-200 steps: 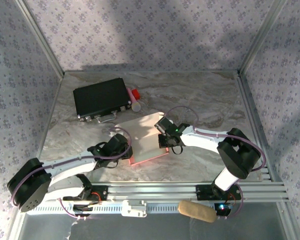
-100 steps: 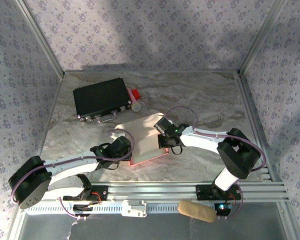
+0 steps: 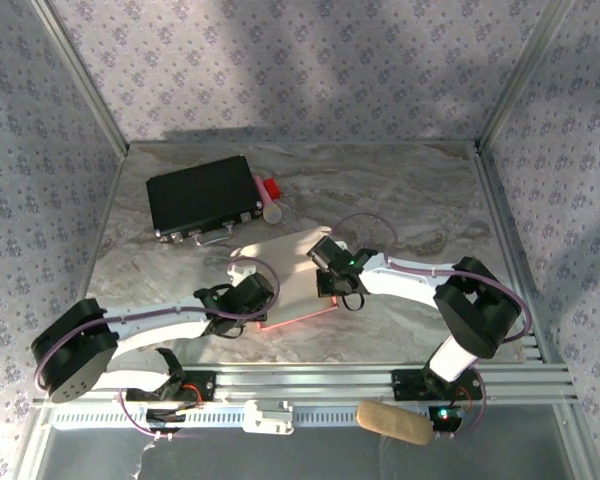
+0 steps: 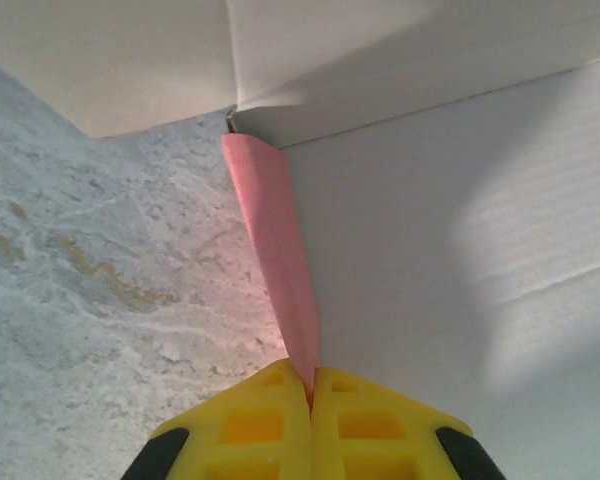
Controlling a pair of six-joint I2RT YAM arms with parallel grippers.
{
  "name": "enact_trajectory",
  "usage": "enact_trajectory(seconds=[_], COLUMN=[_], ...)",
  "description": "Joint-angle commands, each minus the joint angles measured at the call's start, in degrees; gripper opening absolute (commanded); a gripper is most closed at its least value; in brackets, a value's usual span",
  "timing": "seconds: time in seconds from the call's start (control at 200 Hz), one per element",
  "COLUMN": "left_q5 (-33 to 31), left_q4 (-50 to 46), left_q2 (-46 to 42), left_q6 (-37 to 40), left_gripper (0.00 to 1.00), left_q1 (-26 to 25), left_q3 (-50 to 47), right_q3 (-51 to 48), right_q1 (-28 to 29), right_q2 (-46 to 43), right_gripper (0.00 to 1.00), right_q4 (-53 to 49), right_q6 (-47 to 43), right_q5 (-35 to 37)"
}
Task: Fold the paper box
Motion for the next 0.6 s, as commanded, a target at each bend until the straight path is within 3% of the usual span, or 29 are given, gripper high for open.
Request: enact_trajectory(seconds=[0.0,0.15,0.245,0.395,0.46,0.54,0.595], left_q5=[-0.75,-1.64,-0.08,0.5,0.81,0.12,-1.21], left_q4=[-6.86,-10.85,-10.48,-10.65,-10.14,-10.62,-11.74], left_q2=[2.39,5.6,7.26,9.07,9.75,10.77,11.1], left_q6=[0.17,0.51,0.7,0.52,0.61,0.46,0.22], left_gripper=[0.0,0.0,0.22,0.25,0.23,0.02,0.0], left_q1=[-1.01,-2.19,-2.65,-3.47,-3.62,-3.78,-4.02], left_q3=[1.97,5.72,6.52,7.2,6.95,7.24,7.84], right_q3=[-0.46,-0.82,-1.03,-0.91,-1.1,-1.3,-1.5], right_q1=[1.05,1.78,1.98,2.11,2.09,2.24,2.33], right_q2=[-1.27,-1.05,-1.01,-1.36,-1.61,-1.97,-2.13], right_gripper=[0.0,0.0,0.0,0.0,0.0,0.0,0.0], right_q4=[2.31,2.32,2.1,1.44,1.35,1.68,1.78], right_q6=[3.32,4.43,4.94,5.46,5.74,5.83,5.83], right_q5=[3.22,4.46,5.06,5.62,6.04,6.15,6.35])
